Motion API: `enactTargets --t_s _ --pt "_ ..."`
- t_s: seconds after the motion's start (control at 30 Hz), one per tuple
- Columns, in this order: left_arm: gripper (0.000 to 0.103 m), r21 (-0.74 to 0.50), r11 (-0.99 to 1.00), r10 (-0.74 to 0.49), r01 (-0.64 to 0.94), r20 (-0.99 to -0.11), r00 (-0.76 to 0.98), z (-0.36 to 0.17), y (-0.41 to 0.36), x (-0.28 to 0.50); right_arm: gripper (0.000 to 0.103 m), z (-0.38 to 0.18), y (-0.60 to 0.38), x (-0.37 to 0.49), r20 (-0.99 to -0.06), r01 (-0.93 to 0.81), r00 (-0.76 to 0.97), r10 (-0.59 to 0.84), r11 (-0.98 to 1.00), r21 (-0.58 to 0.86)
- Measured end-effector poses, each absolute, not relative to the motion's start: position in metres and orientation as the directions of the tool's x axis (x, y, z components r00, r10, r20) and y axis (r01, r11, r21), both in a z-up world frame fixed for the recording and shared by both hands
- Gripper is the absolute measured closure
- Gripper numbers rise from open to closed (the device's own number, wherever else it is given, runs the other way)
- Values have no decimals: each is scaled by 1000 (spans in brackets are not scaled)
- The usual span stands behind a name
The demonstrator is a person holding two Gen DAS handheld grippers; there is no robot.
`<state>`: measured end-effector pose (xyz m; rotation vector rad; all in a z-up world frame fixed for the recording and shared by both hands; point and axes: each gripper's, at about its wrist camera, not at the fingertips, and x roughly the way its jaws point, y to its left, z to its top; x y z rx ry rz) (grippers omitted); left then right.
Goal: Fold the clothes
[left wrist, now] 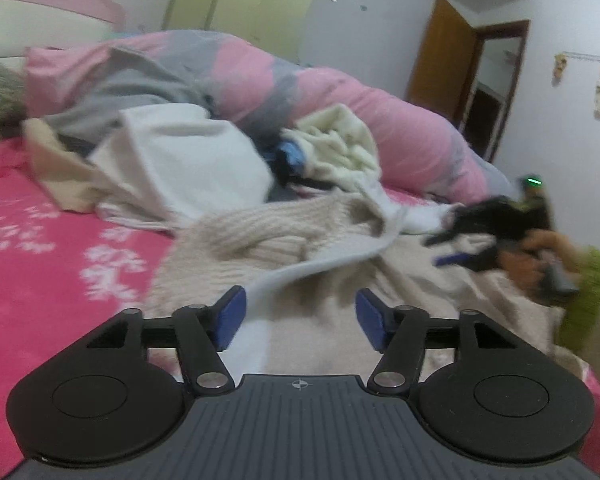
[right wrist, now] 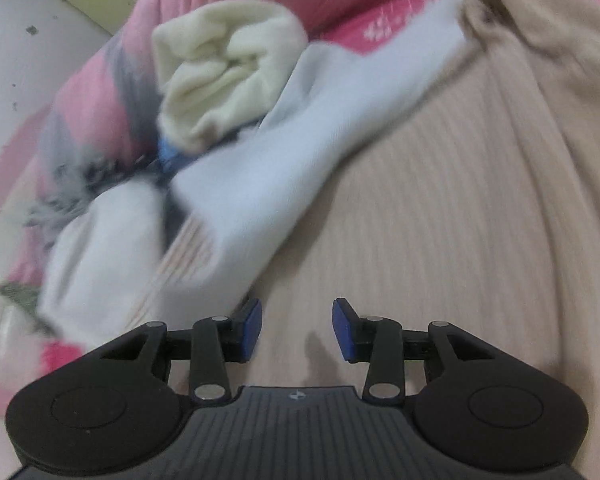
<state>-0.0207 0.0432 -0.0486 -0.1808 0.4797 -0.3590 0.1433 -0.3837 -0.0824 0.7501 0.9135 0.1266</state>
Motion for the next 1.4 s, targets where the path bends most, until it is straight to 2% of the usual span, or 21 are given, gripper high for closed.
enactTargets --t_s 0.27,0.33,0.53,0.73,0.8,0.9,1.03,1.1,1.17,1.23,1.27,1.37,1.4 --pt "39 -260 955 -269 142 -559 784 -76 77 -25 48 -80 -333 84 -589 188 548 594 599 779" --pt "39 -291 946 -293 145 -570 768 -84 82 -28 40 -81 -314 88 -575 175 530 623 583 793" --pt "40 -339 927 -337 163 -554 761 -97 89 -35 35 -80 -257 96 -562 150 528 637 581 800" --pt "55 -359 905 -401 228 -540 740 -97 95 -39 28 -84 -223 109 -594 185 542 594 605 774" --pt "69 -351 908 -395 229 -533 748 -99 97 -39 28 -87 -213 113 -613 194 538 579 623 758" --pt "76 -373 898 -413 233 -532 739 -102 103 -36 27 -94 -203 119 -649 225 519 556 643 732" --pt "74 -366 893 -431 261 -531 729 -105 101 -35 26 -104 -198 121 -663 257 506 552 637 726" --pt "64 -358 891 -439 279 -531 725 -105 99 -34 26 -105 -195 120 -670 252 506 543 650 717" --pt "59 -349 889 -448 296 -531 720 -106 97 -34 27 -106 -194 120 -675 266 504 539 647 715" --pt "58 -339 887 -455 313 -531 715 -107 94 -34 27 -108 -193 120 -677 280 503 537 639 716" --pt "60 -328 890 -452 317 -532 716 -106 93 -34 30 -108 -194 119 -677 282 505 536 639 716" --pt "87 -339 880 -471 334 -521 711 -103 92 -35 41 -103 -193 116 -672 257 522 525 655 711" --pt "90 -349 873 -482 340 -515 709 -102 93 -35 45 -100 -192 115 -674 243 528 517 668 703"
